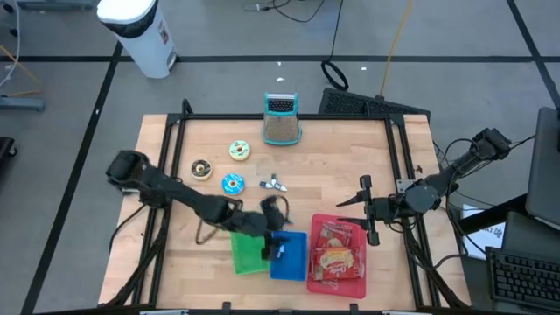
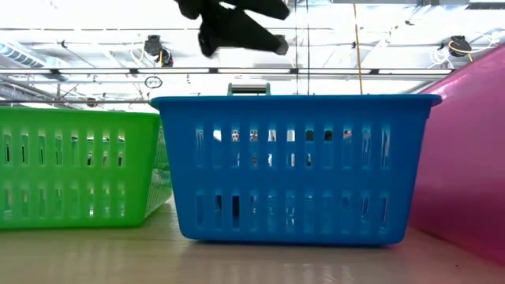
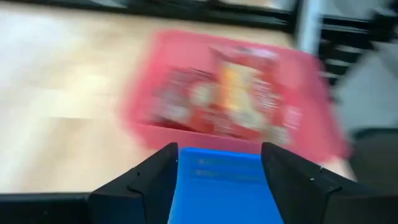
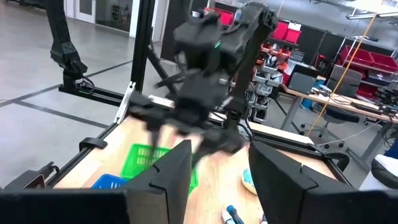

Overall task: Pick & Place Food Item
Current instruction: Put the left blue food coloring bottle into the blue bin

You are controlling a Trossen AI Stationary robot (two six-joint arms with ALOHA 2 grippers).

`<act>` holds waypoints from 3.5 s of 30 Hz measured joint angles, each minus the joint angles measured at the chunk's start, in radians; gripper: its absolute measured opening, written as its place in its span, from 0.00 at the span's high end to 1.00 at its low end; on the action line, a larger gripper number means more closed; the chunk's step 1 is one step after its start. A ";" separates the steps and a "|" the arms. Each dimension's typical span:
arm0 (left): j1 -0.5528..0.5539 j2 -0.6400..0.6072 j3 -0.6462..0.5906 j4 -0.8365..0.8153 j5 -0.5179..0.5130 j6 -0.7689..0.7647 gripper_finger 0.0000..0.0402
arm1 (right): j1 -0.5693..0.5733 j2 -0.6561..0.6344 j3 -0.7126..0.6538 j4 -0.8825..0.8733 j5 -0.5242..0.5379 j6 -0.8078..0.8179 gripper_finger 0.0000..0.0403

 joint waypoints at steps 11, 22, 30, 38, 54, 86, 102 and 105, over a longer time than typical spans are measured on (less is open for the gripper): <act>0.162 -0.173 0.000 -0.438 -0.411 -0.070 0.42 | -0.001 0.000 0.000 0.016 0.003 -0.048 0.64; 0.433 0.032 -0.001 -0.627 0.052 0.208 0.42 | -0.021 0.000 0.000 -0.005 0.007 -0.136 0.64; 0.560 0.061 0.000 -0.594 0.244 0.438 0.42 | -0.068 0.000 -0.020 -0.003 0.008 -0.131 0.65; 0.588 0.065 -0.031 -0.521 0.366 0.587 0.42 | -0.126 0.000 -0.046 -0.003 0.008 -0.112 0.66; 0.583 0.066 -0.202 -0.297 0.380 0.603 0.42 | -0.143 -0.001 -0.051 0.006 0.005 -0.108 0.66; 0.277 -0.096 -0.093 -0.233 -0.184 0.524 0.88 | -0.240 0.074 -0.098 0.139 0.003 0.081 0.69; 0.090 -0.018 0.097 -0.219 -0.495 0.782 0.88 | -0.490 0.419 -0.115 0.579 -0.342 0.406 0.47; 0.090 -0.019 0.098 -0.219 -0.497 0.793 0.87 | -0.494 0.454 -0.115 0.606 -0.338 0.439 0.40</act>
